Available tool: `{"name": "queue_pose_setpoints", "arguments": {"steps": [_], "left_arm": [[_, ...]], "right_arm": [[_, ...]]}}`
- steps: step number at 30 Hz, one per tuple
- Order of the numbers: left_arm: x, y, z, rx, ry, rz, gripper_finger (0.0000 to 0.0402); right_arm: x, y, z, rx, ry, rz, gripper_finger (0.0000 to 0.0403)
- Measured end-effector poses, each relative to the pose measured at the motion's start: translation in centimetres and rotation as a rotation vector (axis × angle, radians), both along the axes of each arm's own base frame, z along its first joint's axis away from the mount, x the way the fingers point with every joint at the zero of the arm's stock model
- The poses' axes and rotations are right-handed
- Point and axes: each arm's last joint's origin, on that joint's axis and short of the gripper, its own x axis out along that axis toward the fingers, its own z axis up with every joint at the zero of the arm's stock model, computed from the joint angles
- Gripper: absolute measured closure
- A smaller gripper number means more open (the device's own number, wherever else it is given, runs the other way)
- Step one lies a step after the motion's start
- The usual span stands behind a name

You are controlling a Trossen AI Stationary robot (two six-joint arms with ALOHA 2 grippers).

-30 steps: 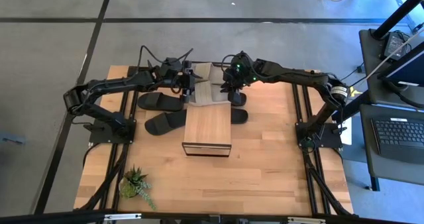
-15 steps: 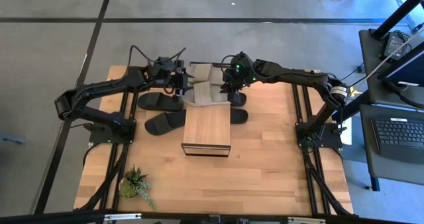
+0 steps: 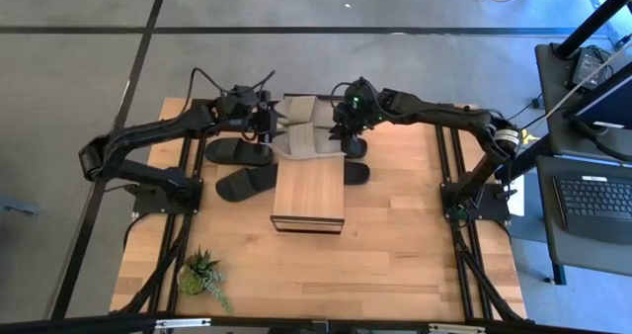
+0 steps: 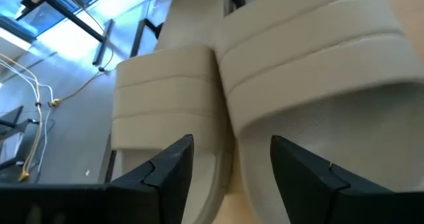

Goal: Pick and place slides into the shelf
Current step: Put the gray slide on the shelf, then put the bottom left black slide under the shelf

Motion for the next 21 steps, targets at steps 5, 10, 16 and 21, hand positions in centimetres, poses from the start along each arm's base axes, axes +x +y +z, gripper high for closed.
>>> {"name": "queue_pose_setpoints", "arguments": {"steps": [5,10,16,21], "left_arm": [[-0.6,-0.3,0.9,0.024,-0.028,0.026,0.0209],[-1.4,-0.8,1.8,-0.002,-0.07,0.048,0.0209],[-2.1,-1.3,2.3,-0.052,-0.09,0.048,0.0209],[-2.1,-1.4,2.2,-0.089,-0.094,0.04,0.0209]], "right_arm": [[-0.8,0.4,1.3,-0.014,-0.022,0.002,0.0306],[-1.6,0.8,2.8,-0.03,-0.054,0.004,0.0306],[-3.5,2.2,5.2,-0.036,-0.074,0.02,0.0306],[-6.0,4.0,6.7,0.012,-0.025,0.016,0.0306]]}}
